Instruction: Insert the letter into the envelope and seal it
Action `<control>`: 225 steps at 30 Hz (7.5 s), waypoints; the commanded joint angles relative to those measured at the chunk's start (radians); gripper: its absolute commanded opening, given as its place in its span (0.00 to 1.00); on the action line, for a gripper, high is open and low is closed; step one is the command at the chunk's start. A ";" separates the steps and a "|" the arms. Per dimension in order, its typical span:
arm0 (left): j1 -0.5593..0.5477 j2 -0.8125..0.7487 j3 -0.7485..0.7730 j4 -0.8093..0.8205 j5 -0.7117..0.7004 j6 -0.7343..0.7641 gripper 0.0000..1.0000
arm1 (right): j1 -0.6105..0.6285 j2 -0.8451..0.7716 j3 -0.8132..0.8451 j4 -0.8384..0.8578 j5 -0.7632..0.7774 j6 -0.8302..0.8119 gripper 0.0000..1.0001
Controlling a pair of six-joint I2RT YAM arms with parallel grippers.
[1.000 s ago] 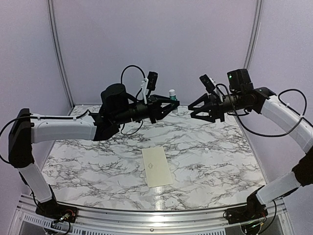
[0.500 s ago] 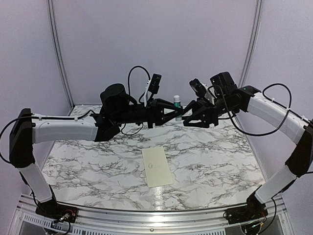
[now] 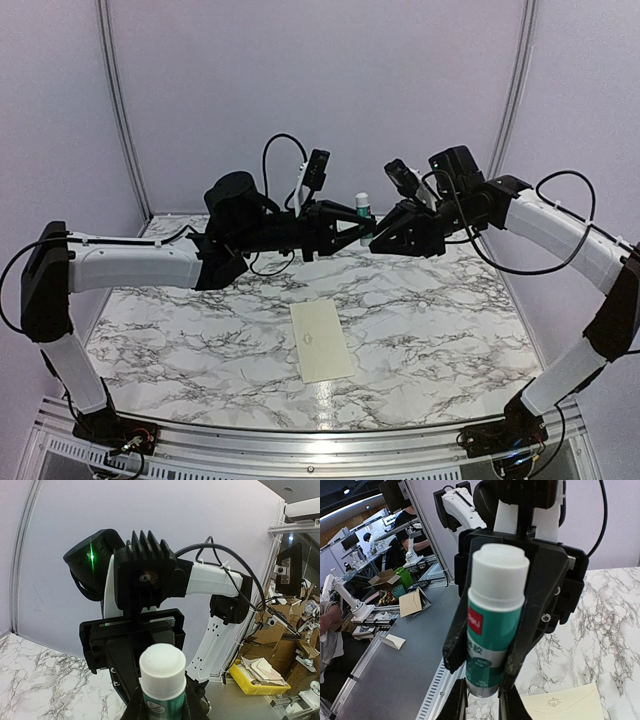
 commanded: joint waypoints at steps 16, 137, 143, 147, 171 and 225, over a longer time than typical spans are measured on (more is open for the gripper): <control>-0.104 0.084 0.077 -0.104 -0.882 0.051 0.00 | 0.041 -0.098 0.012 0.216 0.823 0.264 0.00; 0.001 0.014 -0.007 -0.176 -0.132 0.111 0.09 | 0.008 0.038 0.031 0.282 0.146 0.345 0.21; 0.000 0.012 -0.012 -0.185 -0.186 0.104 0.26 | 0.006 0.022 0.019 0.313 0.133 0.369 0.04; -0.001 -0.006 -0.031 -0.185 -0.245 0.115 0.46 | -0.007 0.005 0.023 0.331 0.136 0.387 0.03; -0.017 0.002 -0.066 -0.128 -0.245 0.134 0.24 | -0.107 -0.054 -0.100 0.583 0.100 0.638 0.24; 0.019 -0.108 -0.366 -0.336 -0.251 0.162 0.16 | -0.208 0.318 -0.161 -0.070 1.245 -0.139 0.36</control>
